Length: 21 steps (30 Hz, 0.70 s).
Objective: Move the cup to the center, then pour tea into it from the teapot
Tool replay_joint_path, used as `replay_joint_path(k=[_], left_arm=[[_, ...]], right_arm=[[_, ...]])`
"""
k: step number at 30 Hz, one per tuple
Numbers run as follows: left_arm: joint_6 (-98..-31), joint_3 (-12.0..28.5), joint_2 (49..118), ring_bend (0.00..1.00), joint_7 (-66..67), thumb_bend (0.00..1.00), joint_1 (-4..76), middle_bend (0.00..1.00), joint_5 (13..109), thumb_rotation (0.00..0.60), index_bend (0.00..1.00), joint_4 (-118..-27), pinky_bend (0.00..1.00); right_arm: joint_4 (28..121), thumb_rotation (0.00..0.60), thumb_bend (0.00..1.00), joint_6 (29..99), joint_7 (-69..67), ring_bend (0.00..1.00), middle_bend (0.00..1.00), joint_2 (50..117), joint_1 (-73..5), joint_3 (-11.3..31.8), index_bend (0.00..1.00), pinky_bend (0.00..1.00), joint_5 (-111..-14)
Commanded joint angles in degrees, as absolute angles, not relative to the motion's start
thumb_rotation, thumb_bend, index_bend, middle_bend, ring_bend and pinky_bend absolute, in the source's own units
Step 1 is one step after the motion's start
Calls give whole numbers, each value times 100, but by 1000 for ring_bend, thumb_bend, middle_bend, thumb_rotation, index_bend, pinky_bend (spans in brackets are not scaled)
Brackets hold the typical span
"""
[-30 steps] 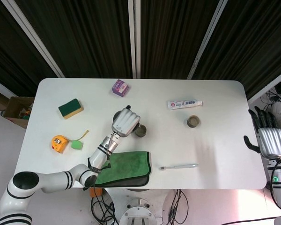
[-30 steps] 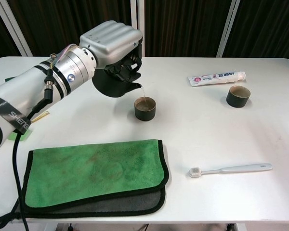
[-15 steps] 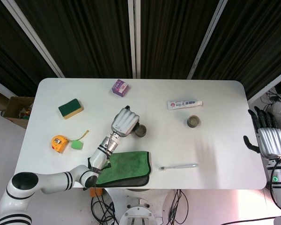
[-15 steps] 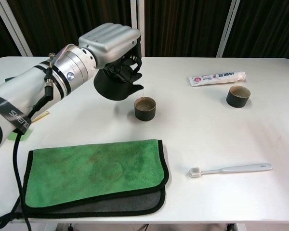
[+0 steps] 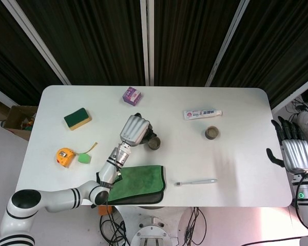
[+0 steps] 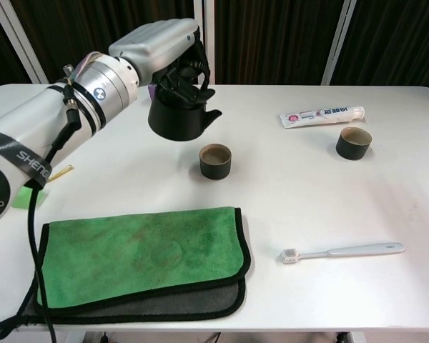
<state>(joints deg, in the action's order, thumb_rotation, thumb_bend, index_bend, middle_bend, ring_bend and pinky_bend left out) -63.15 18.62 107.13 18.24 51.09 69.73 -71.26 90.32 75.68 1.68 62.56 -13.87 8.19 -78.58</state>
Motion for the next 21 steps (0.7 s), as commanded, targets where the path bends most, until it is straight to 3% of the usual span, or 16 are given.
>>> replay_joint_path(k=[1, 10, 21], left_arm=[[-6499, 2039, 10661, 1000, 1462, 345, 5026, 1000, 6981, 600, 1000, -7293, 459], [-6521, 2088, 10268, 1000, 738, 347, 4636, 1000, 6730, 600, 1000, -7715, 459], [-6717, 1604, 10277, 1000, -223, 347, 4125, 1000, 7050, 600, 1000, -6955, 452]], right_arm=[[9037, 600, 329, 7553, 181, 0, 0, 6261, -1400, 820, 0, 0, -7863], [9072, 600, 330, 7497, 266, 0, 0, 6290, -1436, 802, 0, 0, -7857], [9184, 600, 329, 7500, 424, 0, 0, 6260, -1434, 793, 0, 0, -7820]])
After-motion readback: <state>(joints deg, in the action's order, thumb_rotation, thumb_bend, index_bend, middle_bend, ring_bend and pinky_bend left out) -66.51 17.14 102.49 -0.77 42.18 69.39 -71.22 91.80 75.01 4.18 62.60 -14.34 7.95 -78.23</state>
